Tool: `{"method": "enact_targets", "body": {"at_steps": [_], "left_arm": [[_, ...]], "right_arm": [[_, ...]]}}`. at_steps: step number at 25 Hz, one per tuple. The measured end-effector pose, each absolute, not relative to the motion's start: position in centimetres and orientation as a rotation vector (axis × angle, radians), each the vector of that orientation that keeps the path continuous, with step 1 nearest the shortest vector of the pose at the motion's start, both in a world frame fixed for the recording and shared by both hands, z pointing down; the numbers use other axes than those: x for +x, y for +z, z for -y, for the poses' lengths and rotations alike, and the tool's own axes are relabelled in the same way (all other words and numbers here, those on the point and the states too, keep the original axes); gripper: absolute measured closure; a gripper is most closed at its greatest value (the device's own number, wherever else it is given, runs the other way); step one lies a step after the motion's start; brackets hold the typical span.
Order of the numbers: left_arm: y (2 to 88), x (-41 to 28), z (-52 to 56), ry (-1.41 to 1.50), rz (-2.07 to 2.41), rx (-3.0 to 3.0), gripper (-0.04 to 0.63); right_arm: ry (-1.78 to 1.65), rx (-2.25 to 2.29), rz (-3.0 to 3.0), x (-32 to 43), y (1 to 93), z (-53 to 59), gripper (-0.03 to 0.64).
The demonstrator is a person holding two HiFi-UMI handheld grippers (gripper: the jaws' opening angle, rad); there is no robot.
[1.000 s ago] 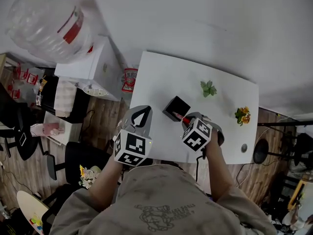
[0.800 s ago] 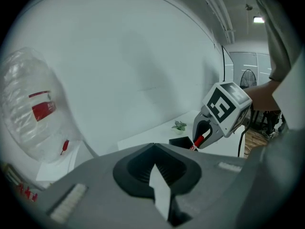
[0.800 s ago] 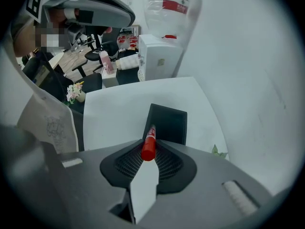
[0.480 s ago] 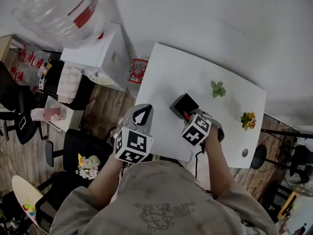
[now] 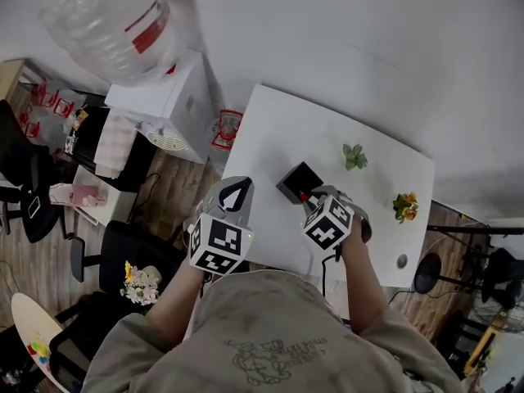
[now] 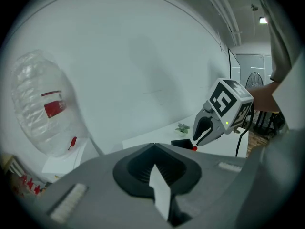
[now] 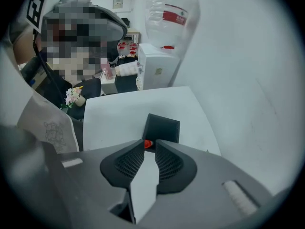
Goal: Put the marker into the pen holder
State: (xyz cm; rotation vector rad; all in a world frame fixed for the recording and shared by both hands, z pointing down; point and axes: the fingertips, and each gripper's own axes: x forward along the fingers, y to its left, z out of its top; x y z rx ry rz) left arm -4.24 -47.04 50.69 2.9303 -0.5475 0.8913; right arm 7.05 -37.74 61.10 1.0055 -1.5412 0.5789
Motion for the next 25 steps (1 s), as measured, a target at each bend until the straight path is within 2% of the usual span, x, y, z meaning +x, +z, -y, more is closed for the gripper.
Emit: {"method": "enact_targets", "body": {"at_steps": [2, 9, 17, 25], "left_arm": [[49.8, -4.2, 46.8, 0.863, 0.559, 2.947, 0.594], [45.9, -3.6, 46.1, 0.739, 0.626, 3.030, 0.594], [40.5, -2.7, 45.0, 0.642, 0.645, 3.152, 0.594], [34.1, -1.6, 43.2, 0.416, 0.662, 3.273, 0.594]], "right_arm": [[0.561, 1.047, 1.545, 7.4, 59.6, 37.6, 0.537], [0.502, 1.309, 1.663, 8.4, 52.6, 37.4, 0.566], [0.453, 1.606, 1.905, 8.3, 43.7, 36.3, 0.588], [0.311, 1.944, 2.142, 9.5, 35.1, 34.0, 0.588]]}}
